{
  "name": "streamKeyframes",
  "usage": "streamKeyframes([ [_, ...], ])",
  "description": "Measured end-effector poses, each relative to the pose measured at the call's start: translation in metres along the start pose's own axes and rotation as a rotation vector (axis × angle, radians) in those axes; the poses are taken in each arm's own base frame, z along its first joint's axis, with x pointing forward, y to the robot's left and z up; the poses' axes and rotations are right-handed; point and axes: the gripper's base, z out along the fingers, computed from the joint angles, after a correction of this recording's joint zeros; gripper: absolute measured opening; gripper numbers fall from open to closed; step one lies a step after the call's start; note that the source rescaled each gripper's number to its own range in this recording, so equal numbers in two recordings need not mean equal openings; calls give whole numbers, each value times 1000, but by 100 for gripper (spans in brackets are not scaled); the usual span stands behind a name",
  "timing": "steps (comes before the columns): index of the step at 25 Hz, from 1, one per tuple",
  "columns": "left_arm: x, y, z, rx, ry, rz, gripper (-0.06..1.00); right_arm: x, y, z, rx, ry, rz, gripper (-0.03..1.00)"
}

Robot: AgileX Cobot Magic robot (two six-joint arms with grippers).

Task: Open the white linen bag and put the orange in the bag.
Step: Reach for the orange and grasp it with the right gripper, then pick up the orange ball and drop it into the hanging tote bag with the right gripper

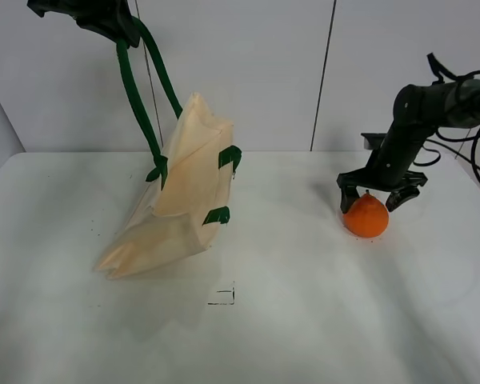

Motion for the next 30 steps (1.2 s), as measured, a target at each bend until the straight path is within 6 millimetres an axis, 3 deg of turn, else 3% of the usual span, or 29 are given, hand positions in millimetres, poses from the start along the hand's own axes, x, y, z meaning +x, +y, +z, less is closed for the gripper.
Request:
streamKeyframes([
  [2,0,0,0,0,0,0,0,1,0,5,-1,11,1,90],
  [4,0,0,0,0,0,0,0,1,0,5,-1,12,1,63],
  [6,0,0,0,0,0,0,0,1,0,1,-2,9,1,20],
  [7,0,0,0,0,0,0,0,0,1,-4,-4,4,2,6],
  [8,0,0,0,0,0,0,0,-1,2,-10,-8,-8,4,0],
  [10,0,0,0,0,0,0,0,-4,5,-27,-28,-34,12,1],
  [13,0,0,0,0,0,0,0,-16,20,-72,-107,-126,13,1],
  [16,0,0,0,0,0,0,0,-26,51,-126,-244,-231,-13,1],
  [19,0,0,0,0,0,0,0,-31,94,-160,-379,-315,-75,1],
  [24,0,0,0,0,0,0,0,-29,168,-162,-486,-409,-160,1],
  [27,0,0,0,0,0,0,0,-26,211,-148,-520,-456,-195,1],
  [30,0,0,0,0,0,0,0,-19,248,-118,-537,-433,-234,1],
])
